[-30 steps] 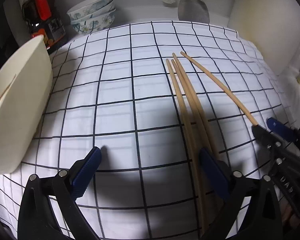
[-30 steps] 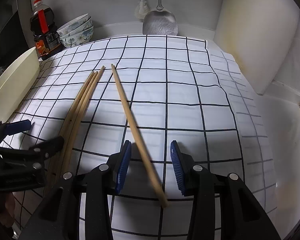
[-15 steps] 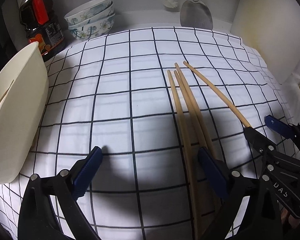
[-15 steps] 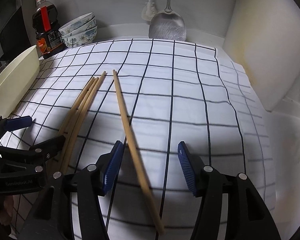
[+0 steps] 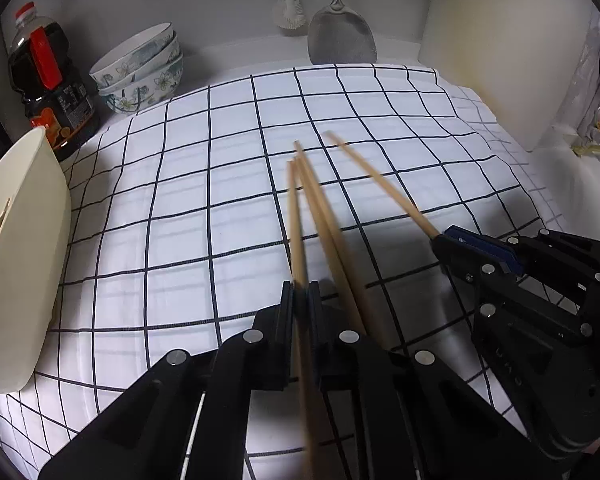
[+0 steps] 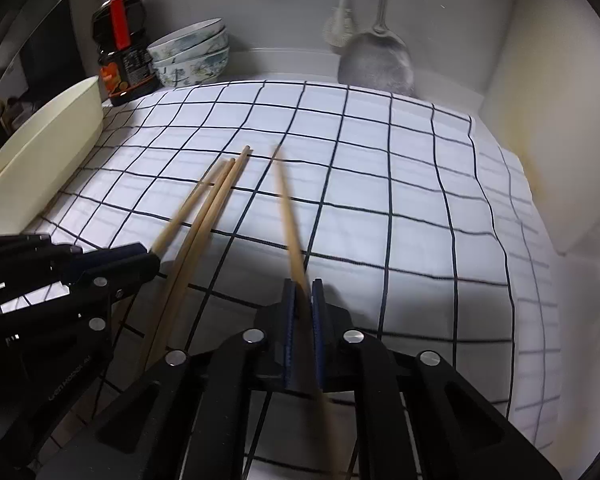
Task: Organize utensils
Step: 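Close the right gripper on one chopstick while the left gripper grasps another, then carry the held chopsticks with both grippers over the white basin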
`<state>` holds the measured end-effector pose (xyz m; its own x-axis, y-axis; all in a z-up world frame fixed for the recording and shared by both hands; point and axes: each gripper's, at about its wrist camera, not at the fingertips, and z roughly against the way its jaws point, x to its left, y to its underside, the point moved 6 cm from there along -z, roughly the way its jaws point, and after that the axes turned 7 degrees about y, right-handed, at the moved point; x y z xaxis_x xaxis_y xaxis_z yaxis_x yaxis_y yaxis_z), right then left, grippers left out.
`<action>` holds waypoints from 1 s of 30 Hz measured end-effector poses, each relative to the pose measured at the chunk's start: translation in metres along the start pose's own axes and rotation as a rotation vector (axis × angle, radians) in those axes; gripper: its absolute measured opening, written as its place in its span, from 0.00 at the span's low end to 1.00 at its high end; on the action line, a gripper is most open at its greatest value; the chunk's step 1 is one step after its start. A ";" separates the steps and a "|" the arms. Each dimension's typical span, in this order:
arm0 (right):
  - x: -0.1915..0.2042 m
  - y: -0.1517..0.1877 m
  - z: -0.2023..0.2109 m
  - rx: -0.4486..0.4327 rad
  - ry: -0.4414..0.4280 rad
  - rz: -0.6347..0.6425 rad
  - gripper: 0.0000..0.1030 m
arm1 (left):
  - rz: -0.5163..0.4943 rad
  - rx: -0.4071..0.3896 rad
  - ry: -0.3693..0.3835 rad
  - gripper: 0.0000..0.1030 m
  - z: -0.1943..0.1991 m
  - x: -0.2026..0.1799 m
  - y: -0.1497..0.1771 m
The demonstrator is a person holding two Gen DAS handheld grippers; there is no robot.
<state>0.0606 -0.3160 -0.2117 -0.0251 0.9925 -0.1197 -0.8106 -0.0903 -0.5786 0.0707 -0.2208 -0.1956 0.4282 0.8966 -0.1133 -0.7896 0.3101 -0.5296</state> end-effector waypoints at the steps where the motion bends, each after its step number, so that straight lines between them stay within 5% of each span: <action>1: -0.002 0.001 0.001 0.007 -0.008 -0.024 0.06 | 0.005 0.007 0.006 0.07 0.001 0.001 0.001; 9: -0.011 0.008 0.023 0.045 -0.070 -0.198 0.06 | 0.044 0.022 0.052 0.07 0.026 0.021 0.002; 16: 0.015 -0.017 0.065 -0.003 -0.097 -0.218 0.06 | 0.069 -0.054 0.072 0.07 0.083 0.056 -0.015; 30: 0.160 -0.118 0.093 -0.114 -0.245 -0.105 0.06 | 0.194 -0.174 -0.095 0.07 0.162 0.224 -0.014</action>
<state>0.0981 -0.1393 -0.0871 -0.0962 0.9859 0.1367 -0.7459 0.0195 -0.6657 0.1067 0.0263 -0.0773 0.2267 0.9621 -0.1518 -0.7616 0.0779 -0.6433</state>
